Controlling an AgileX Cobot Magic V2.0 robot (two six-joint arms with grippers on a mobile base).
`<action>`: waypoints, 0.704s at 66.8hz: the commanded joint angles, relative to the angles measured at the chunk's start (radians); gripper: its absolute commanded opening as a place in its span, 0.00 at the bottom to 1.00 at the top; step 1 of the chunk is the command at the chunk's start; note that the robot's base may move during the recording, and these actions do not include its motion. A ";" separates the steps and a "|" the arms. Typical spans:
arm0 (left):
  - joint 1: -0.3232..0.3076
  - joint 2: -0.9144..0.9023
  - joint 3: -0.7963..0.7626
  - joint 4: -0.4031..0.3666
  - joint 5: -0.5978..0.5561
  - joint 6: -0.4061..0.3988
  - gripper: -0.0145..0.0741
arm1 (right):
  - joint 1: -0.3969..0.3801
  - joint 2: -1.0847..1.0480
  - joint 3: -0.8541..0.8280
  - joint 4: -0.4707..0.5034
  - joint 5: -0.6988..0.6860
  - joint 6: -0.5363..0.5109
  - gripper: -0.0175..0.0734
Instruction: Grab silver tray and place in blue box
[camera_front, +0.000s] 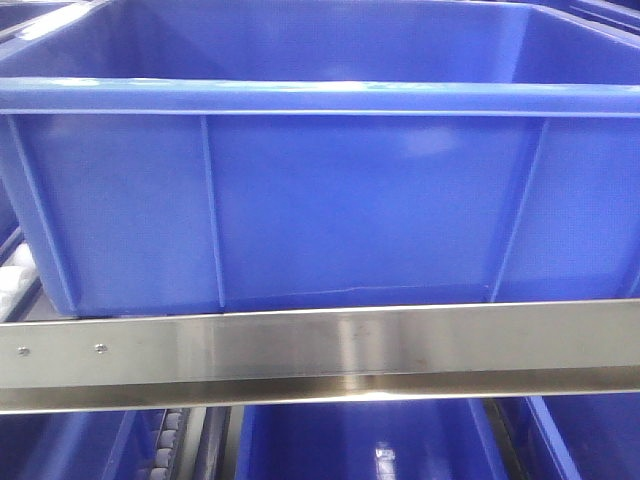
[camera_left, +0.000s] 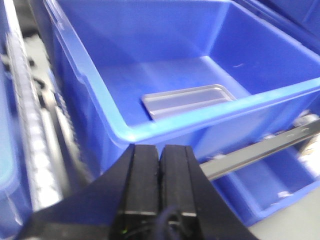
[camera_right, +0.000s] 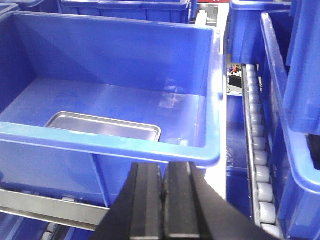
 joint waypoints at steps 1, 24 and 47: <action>0.067 -0.029 0.000 -0.086 -0.100 0.098 0.05 | 0.000 0.010 -0.025 -0.022 -0.093 -0.004 0.25; 0.544 -0.285 0.299 -0.377 -0.321 0.380 0.05 | 0.000 0.010 -0.025 -0.022 -0.093 -0.004 0.25; 0.673 -0.278 0.589 -0.377 -0.724 0.380 0.05 | 0.000 0.010 -0.025 -0.022 -0.091 -0.004 0.25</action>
